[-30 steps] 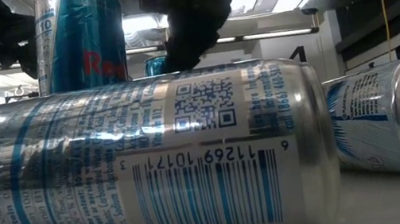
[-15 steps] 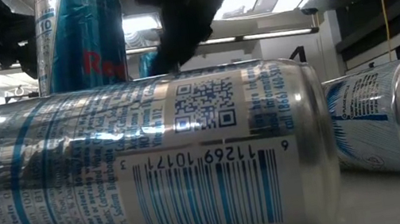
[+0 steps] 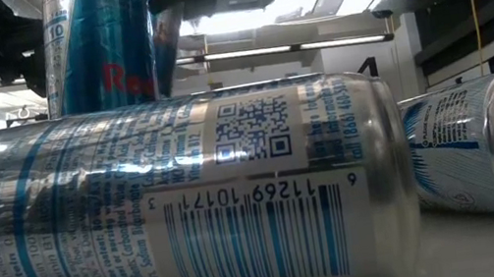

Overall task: Place canned beverage on shelf
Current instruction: Put the blue soda can on the shelf

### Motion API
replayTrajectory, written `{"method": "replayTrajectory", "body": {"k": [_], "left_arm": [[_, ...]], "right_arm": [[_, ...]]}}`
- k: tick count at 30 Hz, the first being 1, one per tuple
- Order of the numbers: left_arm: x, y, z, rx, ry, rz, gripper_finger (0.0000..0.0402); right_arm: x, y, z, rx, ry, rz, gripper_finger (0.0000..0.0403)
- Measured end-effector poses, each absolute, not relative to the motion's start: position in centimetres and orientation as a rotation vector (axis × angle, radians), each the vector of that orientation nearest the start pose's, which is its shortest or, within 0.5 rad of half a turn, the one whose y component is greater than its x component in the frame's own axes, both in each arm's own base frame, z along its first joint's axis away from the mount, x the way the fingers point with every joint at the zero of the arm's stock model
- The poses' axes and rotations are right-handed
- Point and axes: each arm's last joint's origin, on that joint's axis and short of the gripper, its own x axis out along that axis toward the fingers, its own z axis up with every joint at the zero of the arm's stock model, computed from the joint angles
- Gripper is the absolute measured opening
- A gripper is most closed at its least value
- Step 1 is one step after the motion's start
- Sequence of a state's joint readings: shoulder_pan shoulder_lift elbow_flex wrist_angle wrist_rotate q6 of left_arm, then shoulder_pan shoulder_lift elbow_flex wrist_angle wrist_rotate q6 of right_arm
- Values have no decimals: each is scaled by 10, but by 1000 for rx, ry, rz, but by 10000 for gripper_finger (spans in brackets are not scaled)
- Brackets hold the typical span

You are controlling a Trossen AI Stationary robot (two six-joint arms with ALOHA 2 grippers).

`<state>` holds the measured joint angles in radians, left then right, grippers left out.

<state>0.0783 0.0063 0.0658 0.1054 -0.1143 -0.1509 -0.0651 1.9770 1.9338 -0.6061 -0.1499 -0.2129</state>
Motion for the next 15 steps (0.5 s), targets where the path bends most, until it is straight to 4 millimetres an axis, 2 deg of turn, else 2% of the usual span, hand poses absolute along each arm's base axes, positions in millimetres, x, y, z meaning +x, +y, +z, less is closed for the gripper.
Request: {"method": "replayTrajectory", "body": {"k": [5, 15], "left_arm": [[92, 10, 195, -153, -179, 179, 224], [92, 11, 195, -155, -181, 205, 224]], "right_arm": [[445, -68, 363, -173, 543, 62, 224], [426, -160, 369, -197, 484, -110, 226]]}}
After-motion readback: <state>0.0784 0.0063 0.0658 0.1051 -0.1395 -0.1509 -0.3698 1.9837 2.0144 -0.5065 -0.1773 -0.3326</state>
